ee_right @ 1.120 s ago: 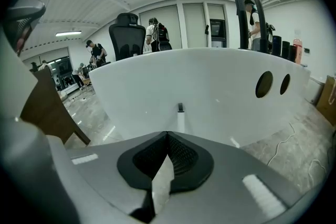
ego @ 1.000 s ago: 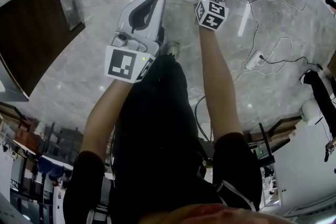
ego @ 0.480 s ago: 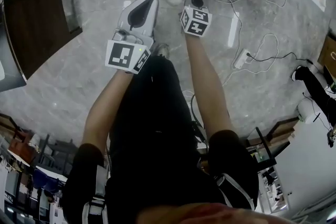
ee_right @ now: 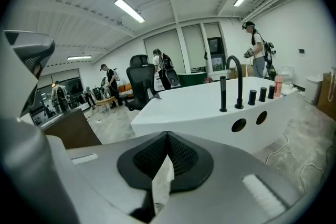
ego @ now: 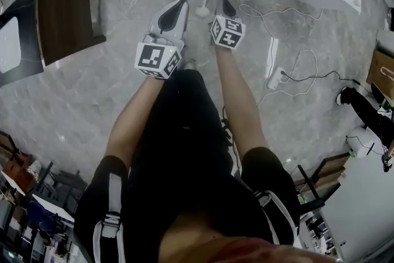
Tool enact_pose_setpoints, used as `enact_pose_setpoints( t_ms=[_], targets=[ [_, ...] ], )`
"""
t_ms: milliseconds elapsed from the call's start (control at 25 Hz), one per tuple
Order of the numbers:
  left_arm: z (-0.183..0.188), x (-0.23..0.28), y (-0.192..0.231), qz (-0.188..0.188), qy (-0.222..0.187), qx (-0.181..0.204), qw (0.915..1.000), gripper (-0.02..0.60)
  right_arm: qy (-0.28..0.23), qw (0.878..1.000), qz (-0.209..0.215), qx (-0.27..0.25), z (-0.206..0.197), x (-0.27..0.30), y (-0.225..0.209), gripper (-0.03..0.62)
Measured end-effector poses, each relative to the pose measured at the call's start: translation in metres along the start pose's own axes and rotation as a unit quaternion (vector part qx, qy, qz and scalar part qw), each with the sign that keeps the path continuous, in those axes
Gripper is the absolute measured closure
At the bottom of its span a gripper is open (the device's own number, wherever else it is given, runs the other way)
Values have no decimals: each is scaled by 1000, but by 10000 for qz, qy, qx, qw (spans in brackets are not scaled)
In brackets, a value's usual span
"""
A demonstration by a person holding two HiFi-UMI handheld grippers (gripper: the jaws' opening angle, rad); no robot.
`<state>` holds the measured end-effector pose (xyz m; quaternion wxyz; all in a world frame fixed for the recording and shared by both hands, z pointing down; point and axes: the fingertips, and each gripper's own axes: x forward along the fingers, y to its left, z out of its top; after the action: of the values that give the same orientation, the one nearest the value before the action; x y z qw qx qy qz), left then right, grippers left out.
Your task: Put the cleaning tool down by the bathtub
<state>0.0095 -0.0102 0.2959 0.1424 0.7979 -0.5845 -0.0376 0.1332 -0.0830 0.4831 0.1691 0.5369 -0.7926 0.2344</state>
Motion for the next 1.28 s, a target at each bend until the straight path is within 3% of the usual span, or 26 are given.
enact_pose_setpoints(
  t_ms=[280,600,1280],
  targets=[
    [44,-44,-32,188,-41,11,9998,574,-327,9993,111,134,54,-72,11,594],
    [88,-68,-59,-91,-66,124,9999,574,-715,9972,153,128,108,-141,20,594],
    [151,-130,-39,-727,-182,108,9971,574,-1804,9831,265,-148,182,-285,125,594]
  ],
)
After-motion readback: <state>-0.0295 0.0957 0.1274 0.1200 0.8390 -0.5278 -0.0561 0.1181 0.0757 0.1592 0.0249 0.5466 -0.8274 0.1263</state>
